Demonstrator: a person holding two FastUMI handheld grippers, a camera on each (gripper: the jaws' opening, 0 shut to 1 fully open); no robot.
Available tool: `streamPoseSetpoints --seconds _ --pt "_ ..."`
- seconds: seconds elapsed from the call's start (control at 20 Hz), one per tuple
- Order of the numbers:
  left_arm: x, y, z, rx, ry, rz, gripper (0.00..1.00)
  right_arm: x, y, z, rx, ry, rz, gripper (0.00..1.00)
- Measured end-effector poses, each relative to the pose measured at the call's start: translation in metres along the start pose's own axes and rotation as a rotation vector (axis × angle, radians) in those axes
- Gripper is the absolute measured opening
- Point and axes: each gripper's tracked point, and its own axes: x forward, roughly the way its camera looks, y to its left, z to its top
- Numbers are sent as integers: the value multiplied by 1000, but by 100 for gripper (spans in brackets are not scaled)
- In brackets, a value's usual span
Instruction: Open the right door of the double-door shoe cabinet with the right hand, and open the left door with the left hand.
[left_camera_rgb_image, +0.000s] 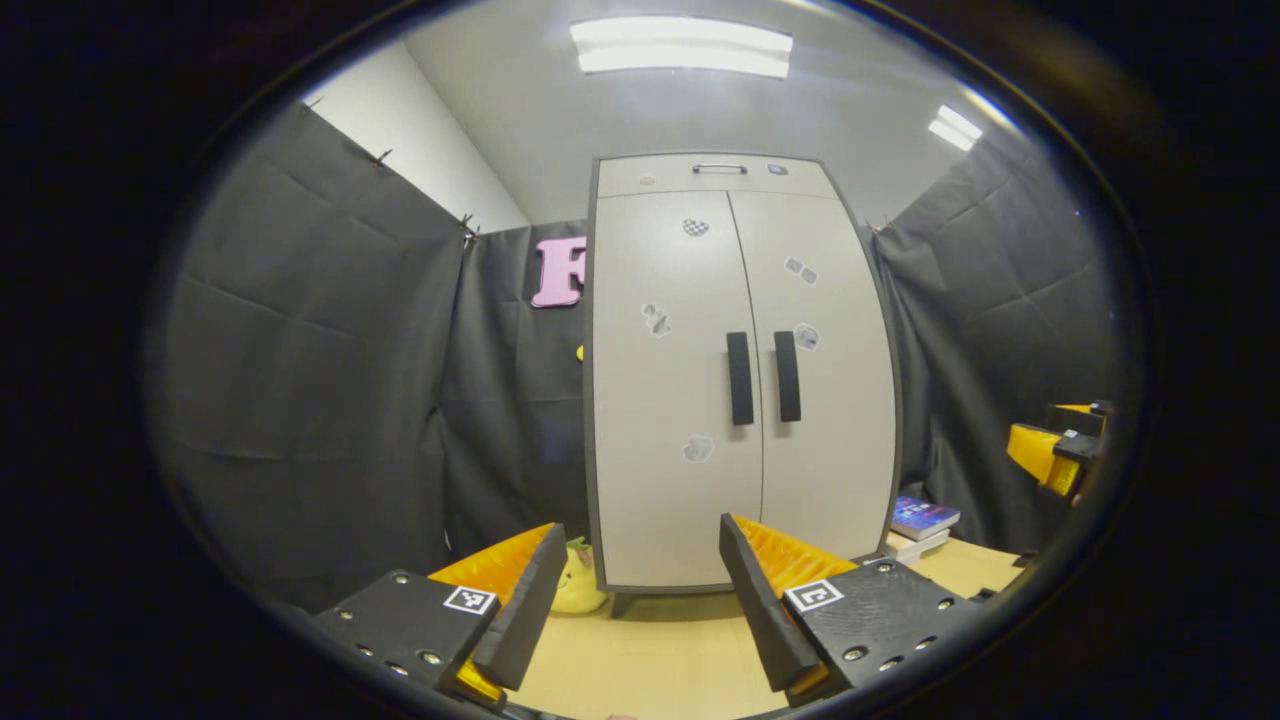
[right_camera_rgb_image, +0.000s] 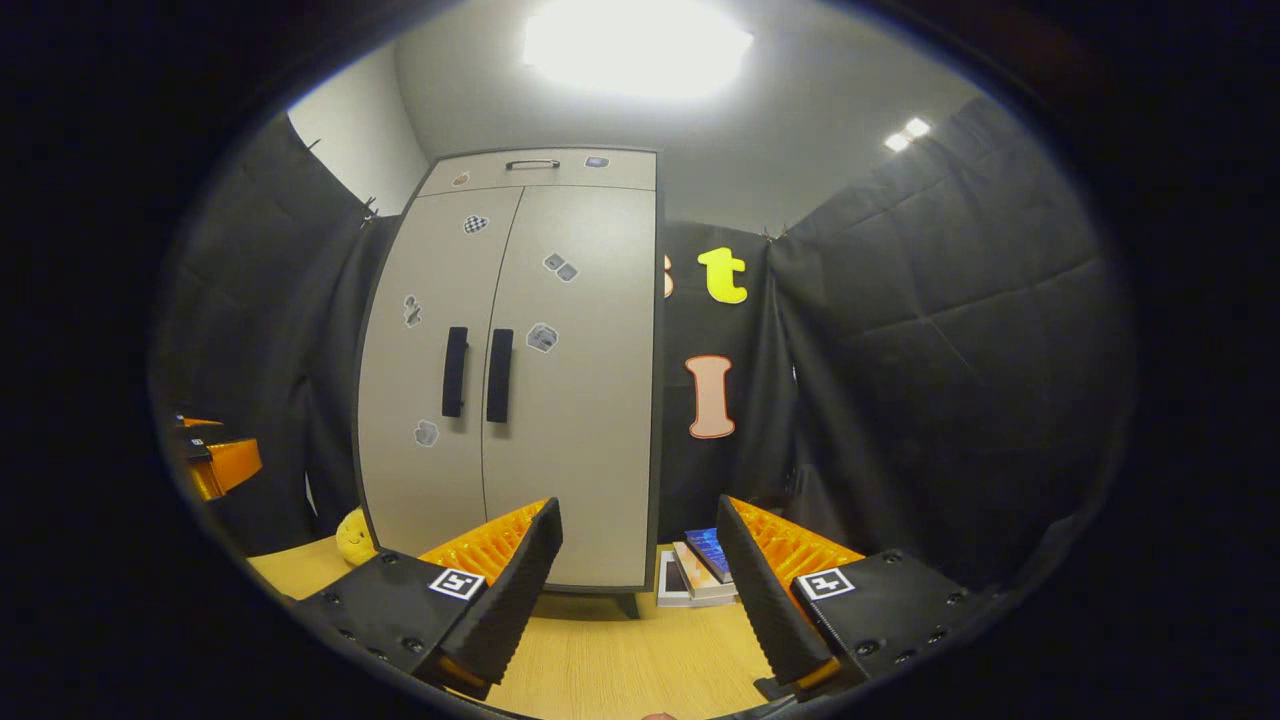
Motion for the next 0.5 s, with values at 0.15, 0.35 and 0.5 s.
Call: streamPoseSetpoints --seconds 0.15,0.35,0.5 --pt "1 1 0 -1 -1 4 89 2 1 -1 6 2 6 98" --pt "1 1 0 6 -2 10 89 11 9 4 12 0 34 97" --pt "2 4 0 14 -3 23 89 21 19 18 11 -21 61 96"
